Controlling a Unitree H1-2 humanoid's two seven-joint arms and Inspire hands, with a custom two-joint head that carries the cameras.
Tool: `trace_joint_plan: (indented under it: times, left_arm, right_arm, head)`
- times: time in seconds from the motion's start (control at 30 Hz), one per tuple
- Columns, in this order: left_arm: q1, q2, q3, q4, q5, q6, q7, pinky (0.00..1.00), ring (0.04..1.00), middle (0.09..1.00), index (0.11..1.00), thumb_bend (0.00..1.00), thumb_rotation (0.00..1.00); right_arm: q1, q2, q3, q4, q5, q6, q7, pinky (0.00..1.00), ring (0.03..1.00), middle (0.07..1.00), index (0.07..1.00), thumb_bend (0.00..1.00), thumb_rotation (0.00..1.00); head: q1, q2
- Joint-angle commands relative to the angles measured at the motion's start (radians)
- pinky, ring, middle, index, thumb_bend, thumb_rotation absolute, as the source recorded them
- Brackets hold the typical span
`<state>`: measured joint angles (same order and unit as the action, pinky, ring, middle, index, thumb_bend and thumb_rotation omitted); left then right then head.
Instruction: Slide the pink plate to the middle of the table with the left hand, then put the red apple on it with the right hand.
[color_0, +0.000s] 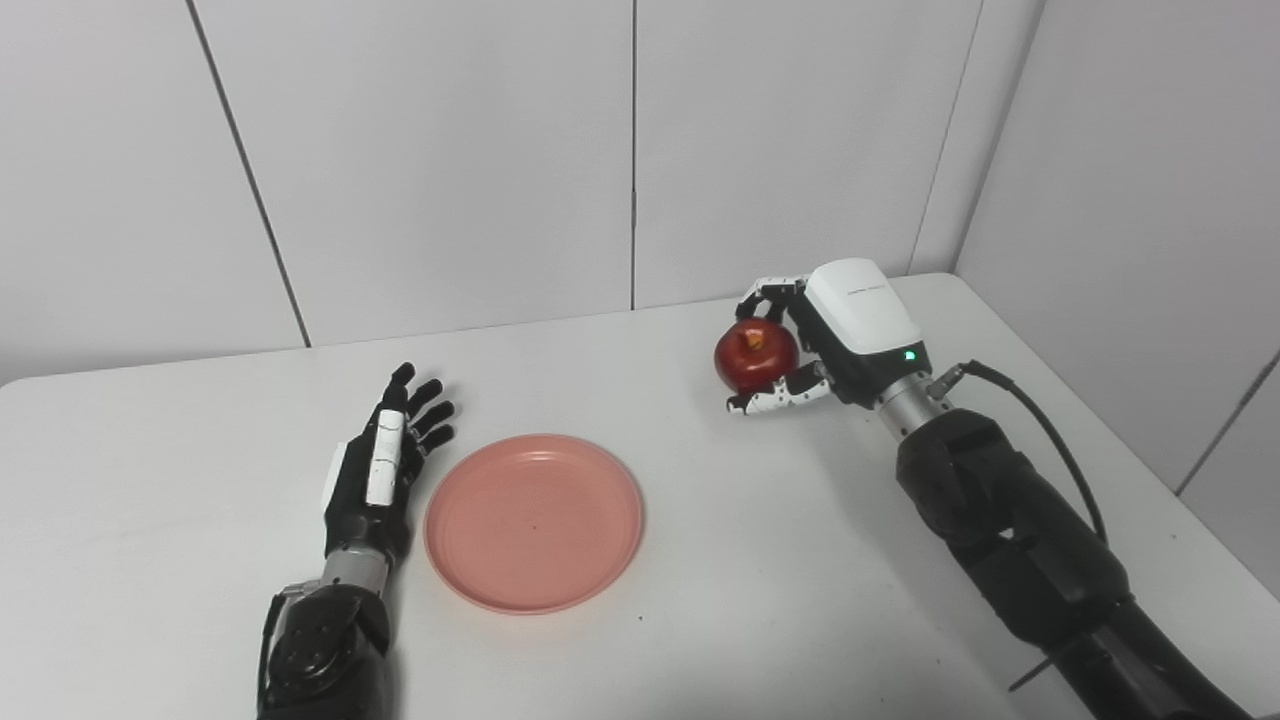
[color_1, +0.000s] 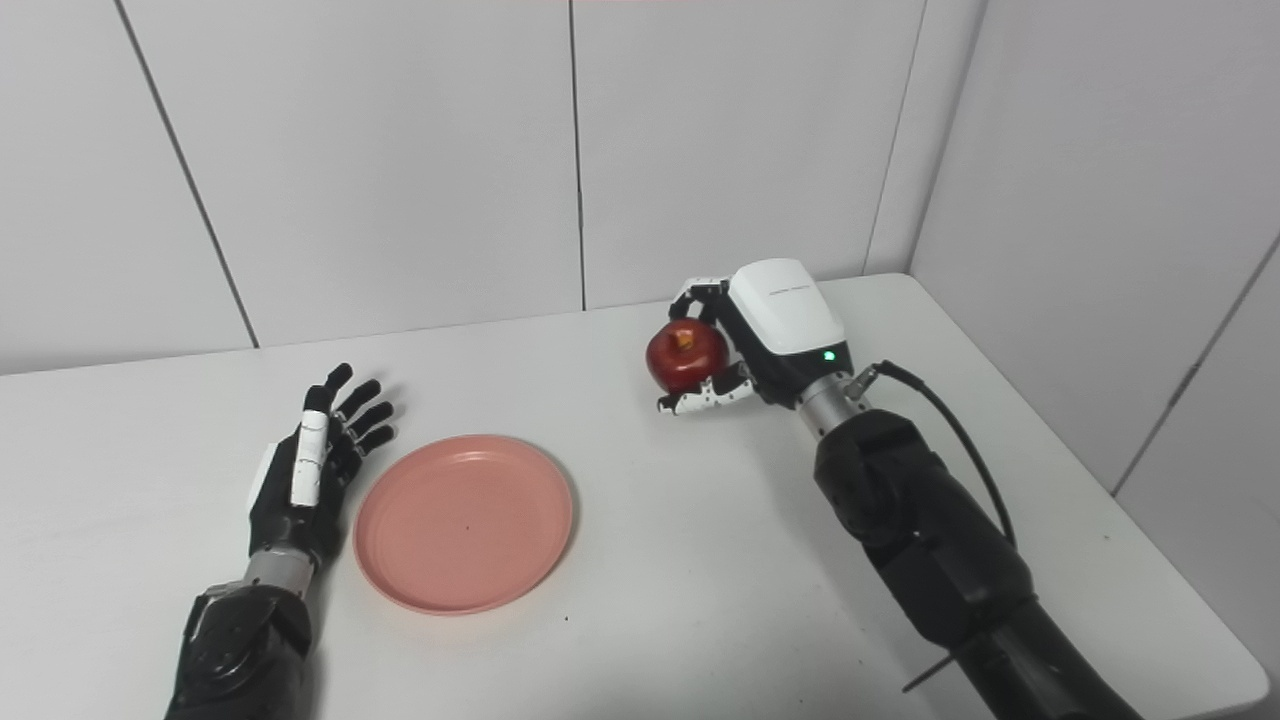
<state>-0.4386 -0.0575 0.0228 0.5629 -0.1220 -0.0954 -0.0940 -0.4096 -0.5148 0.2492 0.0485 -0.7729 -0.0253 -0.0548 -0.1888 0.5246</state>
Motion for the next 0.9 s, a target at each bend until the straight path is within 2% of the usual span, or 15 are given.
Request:
trace_joint_plan:
  times: [0.0, 0.2, 0.33, 0.47, 0.57, 0.87]
  left_arm:
    - [0.045, -0.026, -0.011, 0.041, 0.011, 0.036, 0.013, 0.83, 0.841, 0.884, 0.910, 0.88, 0.88]
    - [0.052, -0.047, -0.024, 0.032, 0.024, 0.034, 0.034, 0.82, 0.836, 0.880, 0.909, 0.87, 0.88]
    - [0.049, -0.055, -0.029, 0.045, 0.036, 0.026, 0.041, 0.84, 0.846, 0.885, 0.916, 0.86, 0.89]
    - [0.045, -0.064, -0.030, 0.058, 0.044, 0.020, 0.050, 0.82, 0.841, 0.883, 0.918, 0.86, 0.89]
    - [0.044, -0.074, -0.032, 0.064, 0.052, 0.017, 0.058, 0.81, 0.841, 0.882, 0.919, 0.85, 0.89]
    - [0.038, -0.099, -0.030, 0.086, 0.057, -0.001, 0.068, 0.79, 0.845, 0.880, 0.912, 0.81, 0.88]
  right_arm:
    - [-0.071, 0.007, 0.003, -0.035, -0.008, -0.058, -0.008, 0.16, 0.221, 0.323, 0.490, 0.50, 0.18]
    - [-0.094, 0.070, 0.038, -0.024, -0.023, -0.082, -0.002, 0.18, 0.241, 0.338, 0.490, 0.50, 0.18]
    - [-0.103, 0.110, 0.060, -0.010, -0.026, -0.096, 0.001, 0.17, 0.233, 0.328, 0.491, 0.50, 0.18]
    - [-0.102, 0.146, 0.078, 0.015, -0.029, -0.116, -0.011, 0.17, 0.231, 0.331, 0.491, 0.50, 0.18]
    - [-0.092, 0.164, 0.087, 0.017, -0.037, -0.115, -0.003, 0.18, 0.242, 0.354, 0.492, 0.50, 0.18]
    - [-0.075, 0.192, 0.107, 0.045, -0.037, -0.135, -0.013, 0.18, 0.235, 0.349, 0.492, 0.50, 0.18]
  head:
    - [0.028, 0.000]
    - [0.104, 0.003]
    - [0.139, 0.005]
    - [0.170, 0.005]
    - [0.197, 0.004]
    - [0.259, 0.003]
